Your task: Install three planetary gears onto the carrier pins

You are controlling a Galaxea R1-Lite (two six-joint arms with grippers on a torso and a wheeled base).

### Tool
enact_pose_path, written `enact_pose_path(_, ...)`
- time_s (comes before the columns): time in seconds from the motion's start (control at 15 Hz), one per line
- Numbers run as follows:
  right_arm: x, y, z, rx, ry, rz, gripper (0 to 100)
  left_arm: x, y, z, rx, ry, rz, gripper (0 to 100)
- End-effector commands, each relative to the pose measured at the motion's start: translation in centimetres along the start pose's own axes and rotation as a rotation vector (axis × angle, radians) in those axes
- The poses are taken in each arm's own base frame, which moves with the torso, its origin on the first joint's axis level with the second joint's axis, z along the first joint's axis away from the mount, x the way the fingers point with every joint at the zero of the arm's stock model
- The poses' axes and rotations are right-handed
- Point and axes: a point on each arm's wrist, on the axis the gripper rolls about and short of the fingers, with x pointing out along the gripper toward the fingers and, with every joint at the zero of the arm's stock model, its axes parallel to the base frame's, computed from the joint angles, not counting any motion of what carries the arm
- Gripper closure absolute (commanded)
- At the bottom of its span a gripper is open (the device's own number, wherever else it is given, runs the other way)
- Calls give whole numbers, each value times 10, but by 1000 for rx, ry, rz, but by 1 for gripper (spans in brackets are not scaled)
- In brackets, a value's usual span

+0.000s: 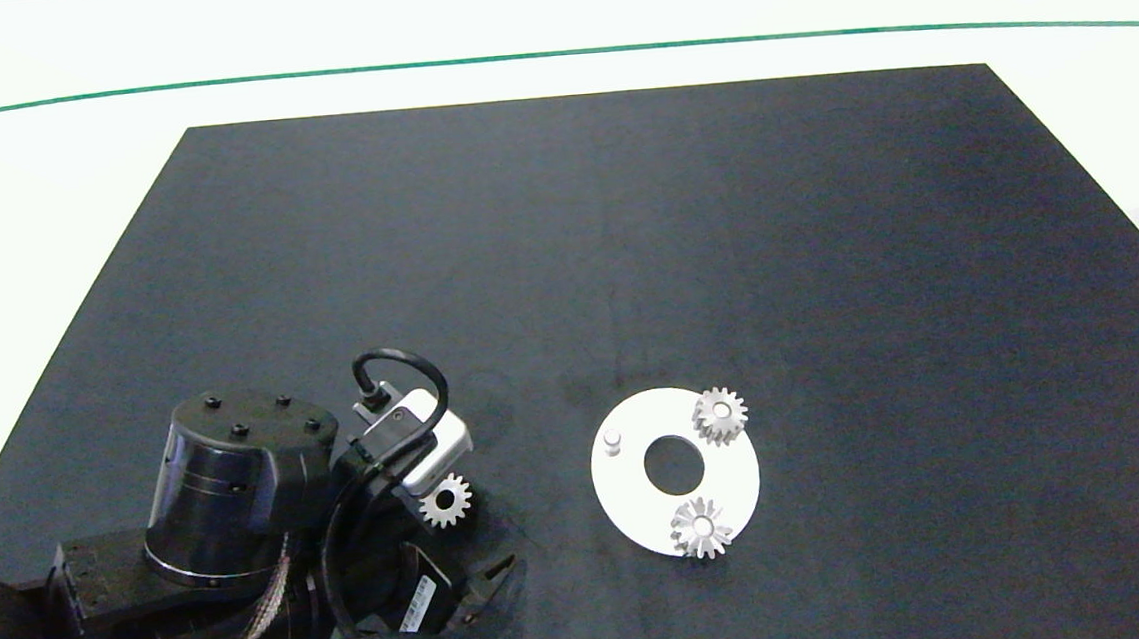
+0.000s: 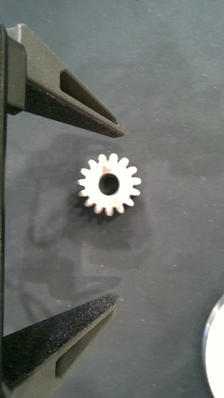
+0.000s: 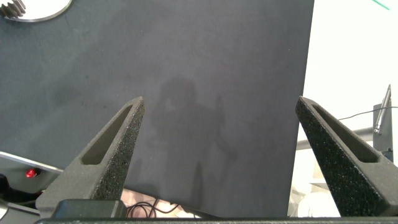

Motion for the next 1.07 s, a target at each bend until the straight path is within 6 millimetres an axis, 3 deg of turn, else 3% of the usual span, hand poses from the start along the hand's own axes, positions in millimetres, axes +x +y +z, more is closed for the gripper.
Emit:
enact_pose_path(0.07, 1, 1, -3, -6, 9, 2, 0, 4, 1, 3, 0, 0, 5, 0)
enact_pose_path(0.87, -3, 1, -7, -3, 2, -1, 0, 7, 13, -9, 20, 44, 42, 0)
enact_pose_path(1.07, -4, 1, -7, -2, 0, -3, 0, 8, 14, -8, 17, 33, 42, 4)
